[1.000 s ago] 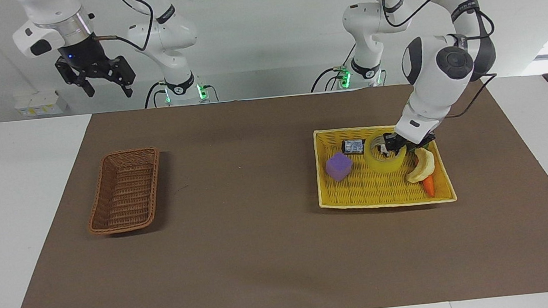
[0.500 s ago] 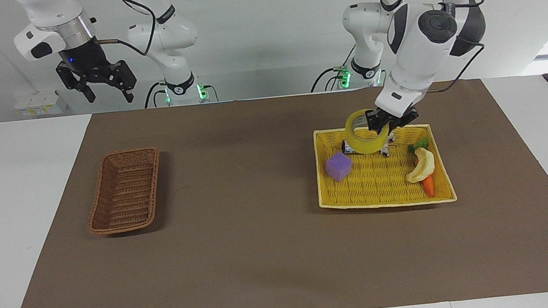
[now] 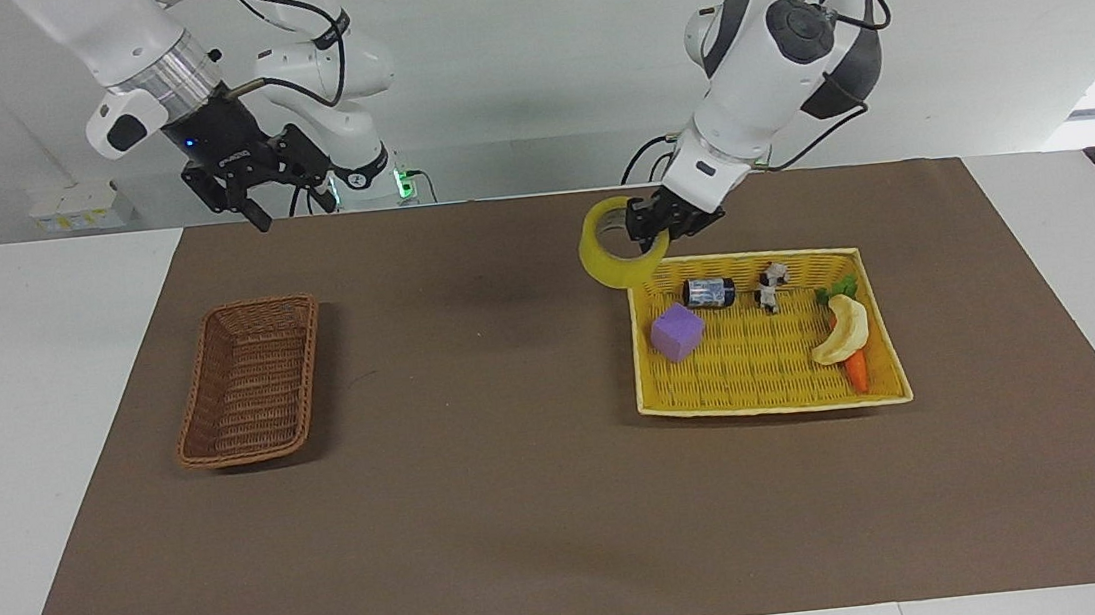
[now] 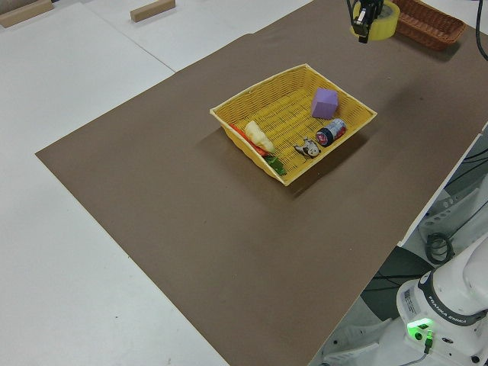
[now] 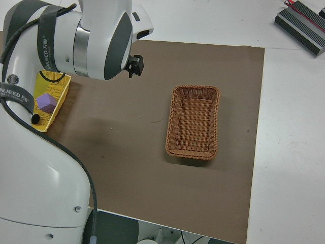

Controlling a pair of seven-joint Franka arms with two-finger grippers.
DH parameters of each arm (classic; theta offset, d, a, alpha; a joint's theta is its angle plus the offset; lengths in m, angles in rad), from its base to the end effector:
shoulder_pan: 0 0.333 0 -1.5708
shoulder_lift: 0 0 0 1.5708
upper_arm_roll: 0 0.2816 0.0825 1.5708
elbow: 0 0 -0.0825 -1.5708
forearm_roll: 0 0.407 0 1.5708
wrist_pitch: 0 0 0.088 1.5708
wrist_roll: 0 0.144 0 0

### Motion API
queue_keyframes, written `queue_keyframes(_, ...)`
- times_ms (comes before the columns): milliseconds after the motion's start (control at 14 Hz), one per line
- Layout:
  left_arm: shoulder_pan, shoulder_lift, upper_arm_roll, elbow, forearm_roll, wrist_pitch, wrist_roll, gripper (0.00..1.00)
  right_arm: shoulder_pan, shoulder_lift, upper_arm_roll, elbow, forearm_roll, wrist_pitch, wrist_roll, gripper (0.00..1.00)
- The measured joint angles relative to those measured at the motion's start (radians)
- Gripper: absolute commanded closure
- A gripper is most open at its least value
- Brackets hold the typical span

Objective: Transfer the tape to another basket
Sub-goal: 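Carry the tape toward the basket while the right gripper reaches it, then grasp the tape with the right gripper while the left gripper releases it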

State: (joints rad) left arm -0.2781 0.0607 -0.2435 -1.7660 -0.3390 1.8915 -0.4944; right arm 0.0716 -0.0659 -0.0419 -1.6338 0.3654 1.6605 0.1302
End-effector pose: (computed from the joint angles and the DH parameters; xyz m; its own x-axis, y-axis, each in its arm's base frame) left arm 0.5141 -0.3348 0.4555 0.9918 0.0511 -0.1173 0.0863 -0.9441 0.3180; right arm 0.5698 0.0648 0.5769 0.9916 -0.1236 0.0389 -0.1008 -0.9243 -0.3681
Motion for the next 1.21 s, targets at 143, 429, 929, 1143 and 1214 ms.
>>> queue_keyframes(143,-0.071,0.005,-0.009,-0.001,-0.012,0.092,-0.014,1.00,0.033,0.038,0.003,-0.008,0.093,0.050,0.019,0.00)
queue_keyframes(429,-0.171,0.019,-0.014,-0.001,-0.081,0.279,-0.047,1.00,0.128,0.085,0.007,-0.062,0.195,0.129,0.043,0.00)
queue_keyframes(929,-0.235,0.113,-0.013,0.007,-0.110,0.502,-0.063,1.00,0.071,0.037,-0.004,-0.165,0.306,0.074,-0.100,0.00)
queue_keyframes(1143,-0.239,0.114,-0.023,0.016,-0.155,0.565,-0.065,1.00,0.067,0.027,-0.003,-0.180,0.310,0.069,-0.159,0.00)
queue_keyframes(1214,-0.240,0.114,-0.033,0.018,-0.163,0.572,-0.068,1.00,0.067,0.027,-0.003,-0.183,0.310,0.070,-0.180,0.00)
